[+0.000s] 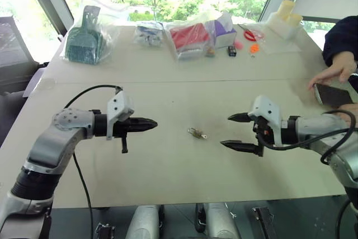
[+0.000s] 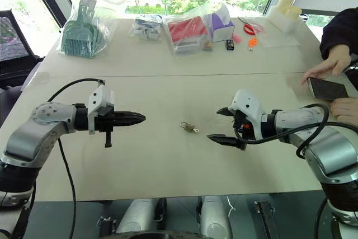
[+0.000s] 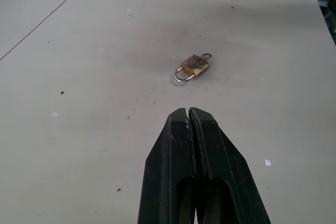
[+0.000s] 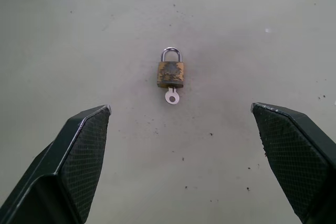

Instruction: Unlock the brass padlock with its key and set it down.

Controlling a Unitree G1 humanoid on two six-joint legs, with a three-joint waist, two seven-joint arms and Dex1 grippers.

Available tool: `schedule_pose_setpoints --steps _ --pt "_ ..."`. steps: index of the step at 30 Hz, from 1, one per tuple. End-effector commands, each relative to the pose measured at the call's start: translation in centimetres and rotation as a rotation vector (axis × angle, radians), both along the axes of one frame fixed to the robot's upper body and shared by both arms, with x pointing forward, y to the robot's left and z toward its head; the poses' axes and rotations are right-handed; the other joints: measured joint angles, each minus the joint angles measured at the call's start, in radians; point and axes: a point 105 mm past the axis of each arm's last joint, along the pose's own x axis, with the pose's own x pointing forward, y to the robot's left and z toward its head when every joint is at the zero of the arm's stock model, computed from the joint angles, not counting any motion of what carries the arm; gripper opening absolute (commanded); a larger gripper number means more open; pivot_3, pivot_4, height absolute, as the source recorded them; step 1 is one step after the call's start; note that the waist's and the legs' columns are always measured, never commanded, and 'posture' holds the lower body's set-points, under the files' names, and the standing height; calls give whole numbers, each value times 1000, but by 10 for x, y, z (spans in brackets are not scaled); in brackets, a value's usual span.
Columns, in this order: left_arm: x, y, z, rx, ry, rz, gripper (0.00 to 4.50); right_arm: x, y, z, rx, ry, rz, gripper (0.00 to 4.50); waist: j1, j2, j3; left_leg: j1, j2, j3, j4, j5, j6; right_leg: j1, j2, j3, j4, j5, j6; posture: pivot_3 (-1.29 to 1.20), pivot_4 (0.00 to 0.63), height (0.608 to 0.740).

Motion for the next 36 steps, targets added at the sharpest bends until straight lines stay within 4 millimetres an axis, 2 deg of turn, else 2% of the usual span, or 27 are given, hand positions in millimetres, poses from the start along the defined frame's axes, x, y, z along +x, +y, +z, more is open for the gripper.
schedule_pose_setpoints --steps 1,12,17,21,29,30,32,36 --pt "-4 7 5 25 -20 -17 0 -6 5 11 4 -43 22 4452 0 0 0 0 0 0 0 0 0 0 0 0 0 0 0 0 150 740" --pt "7 10 19 2 -39 8 0 -11 22 14 37 -49 44 4452 0 0 0 0 0 0 0 0 0 0 0 0 0 0 0 0 150 740" --pt "4 7 13 16 -35 -7 0 -12 24 5 31 -36 38 4452 0 0 0 0 0 0 0 0 0 0 0 0 0 0 0 0 150 740" --pt "5 4 12 13 -32 -14 0 -13 23 9 45 -38 28 4452 2 0 0 0 0 0 0 0 0 0 0 0 0 0 0 0 150 740" --pt "14 -18 -2 58 -65 -147 0 -13 17 9 44 -30 -8 4452 2 0 0 0 -1 1 0 0 0 0 -1 0 0 0 0 0 150 740" --pt "18 -24 -6 66 -85 -180 544 -13 14 6 25 -35 -23 4500 3 0 0 0 -1 1 0 0 0 0 0 0 0 0 0 0 150 740" --pt "24 -31 -13 80 -116 -223 1267 -14 13 3 11 -44 -37 4500 10 0 0 0 -1 0 0 0 0 1 0 0 0 0 0 0 150 740" --pt "35 -45 -15 117 -181 -377 3134 -17 17 12 50 -65 -52 4500 21 0 0 0 -2 1 1 0 0 0 0 0 0 0 0 0 150 740"
